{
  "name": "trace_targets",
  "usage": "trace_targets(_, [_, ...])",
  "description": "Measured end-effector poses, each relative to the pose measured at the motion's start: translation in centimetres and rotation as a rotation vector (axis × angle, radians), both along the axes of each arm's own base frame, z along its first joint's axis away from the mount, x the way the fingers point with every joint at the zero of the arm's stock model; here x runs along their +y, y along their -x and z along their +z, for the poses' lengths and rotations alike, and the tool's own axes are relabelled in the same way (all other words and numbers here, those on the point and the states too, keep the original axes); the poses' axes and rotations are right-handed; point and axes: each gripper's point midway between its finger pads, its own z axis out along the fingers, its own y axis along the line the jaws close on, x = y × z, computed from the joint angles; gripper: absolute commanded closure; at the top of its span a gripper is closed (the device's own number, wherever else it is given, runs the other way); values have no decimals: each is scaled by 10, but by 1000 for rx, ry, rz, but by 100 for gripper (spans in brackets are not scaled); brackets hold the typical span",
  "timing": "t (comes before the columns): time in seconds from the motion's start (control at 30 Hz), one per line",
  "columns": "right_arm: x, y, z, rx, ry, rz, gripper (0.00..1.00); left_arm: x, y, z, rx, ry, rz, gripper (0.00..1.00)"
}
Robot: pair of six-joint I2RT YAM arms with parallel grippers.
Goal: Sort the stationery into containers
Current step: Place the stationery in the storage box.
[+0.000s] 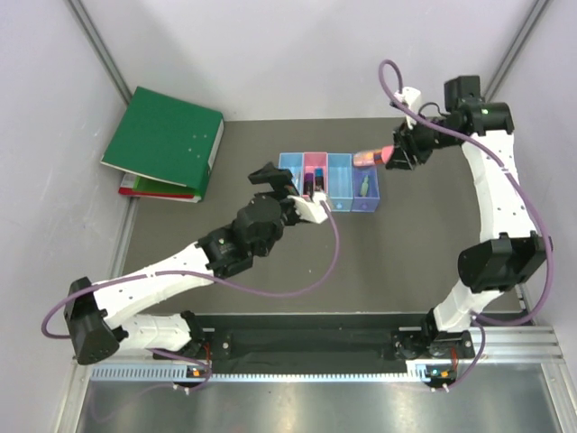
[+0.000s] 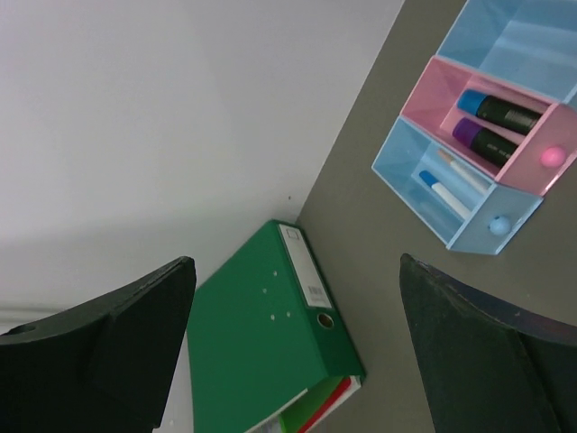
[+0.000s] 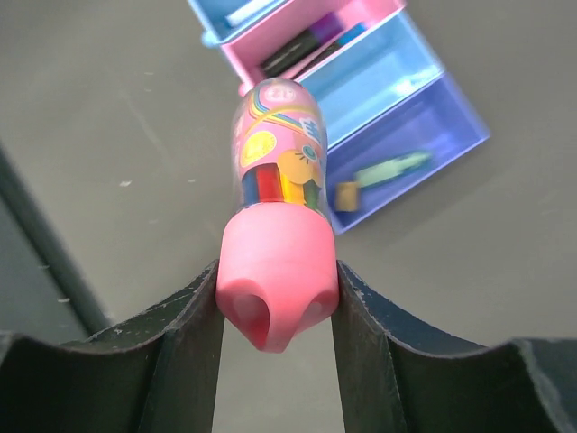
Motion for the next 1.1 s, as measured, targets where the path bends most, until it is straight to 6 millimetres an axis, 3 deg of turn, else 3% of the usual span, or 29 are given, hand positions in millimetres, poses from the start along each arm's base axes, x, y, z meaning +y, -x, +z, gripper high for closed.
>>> trace_targets(0.17, [17, -28, 1, -88, 130, 51, 100, 36, -20, 3, 73, 80, 105, 1])
trace_targets(0.43, [32, -70, -42, -91, 311, 142, 100, 72, -23, 2, 167, 201, 182, 1])
trace_targets(0.57, [38, -73, -59, -87, 382, 187, 100, 81, -15, 3, 185, 234, 182, 1])
trace_targets(0.87, [67, -68, -72, -126, 482, 300, 100, 101, -6, 11, 181, 288, 197, 1])
trace_targets(1.1, [71, -69, -82, -142, 547, 333, 100, 104, -2, 7, 196, 295, 195, 1])
